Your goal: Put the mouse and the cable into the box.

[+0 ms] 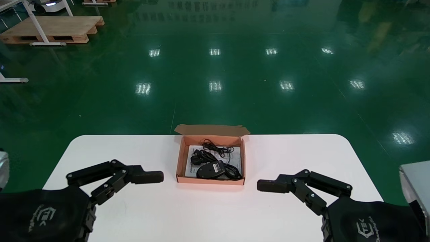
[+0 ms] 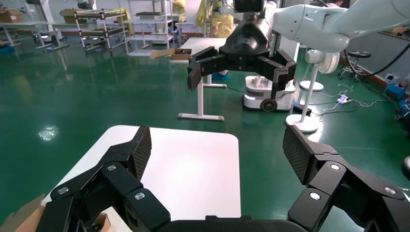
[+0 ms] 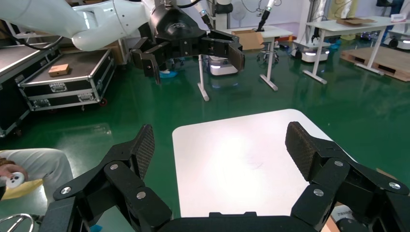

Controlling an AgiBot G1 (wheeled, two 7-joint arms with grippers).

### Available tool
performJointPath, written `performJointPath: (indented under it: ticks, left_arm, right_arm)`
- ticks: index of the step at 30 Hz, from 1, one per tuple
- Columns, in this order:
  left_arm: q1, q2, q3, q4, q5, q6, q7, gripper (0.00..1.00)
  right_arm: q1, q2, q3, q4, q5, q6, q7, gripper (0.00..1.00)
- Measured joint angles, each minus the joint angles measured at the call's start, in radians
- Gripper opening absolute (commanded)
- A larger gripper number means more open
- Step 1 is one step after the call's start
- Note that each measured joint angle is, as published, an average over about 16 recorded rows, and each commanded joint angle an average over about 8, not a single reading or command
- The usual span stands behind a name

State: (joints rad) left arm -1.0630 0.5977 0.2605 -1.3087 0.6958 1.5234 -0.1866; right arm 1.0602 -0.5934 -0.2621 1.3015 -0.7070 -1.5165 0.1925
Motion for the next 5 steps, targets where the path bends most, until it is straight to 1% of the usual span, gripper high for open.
performJointPath:
  ticks: [5]
  left_arm:
    - [-0.002,0.003,0.004,0.005,0.007,-0.005,0.000,1.00]
  right_arm:
    - [0.003,-0.004,-0.004,-0.004,-0.005,0.005,-0.001,1.00]
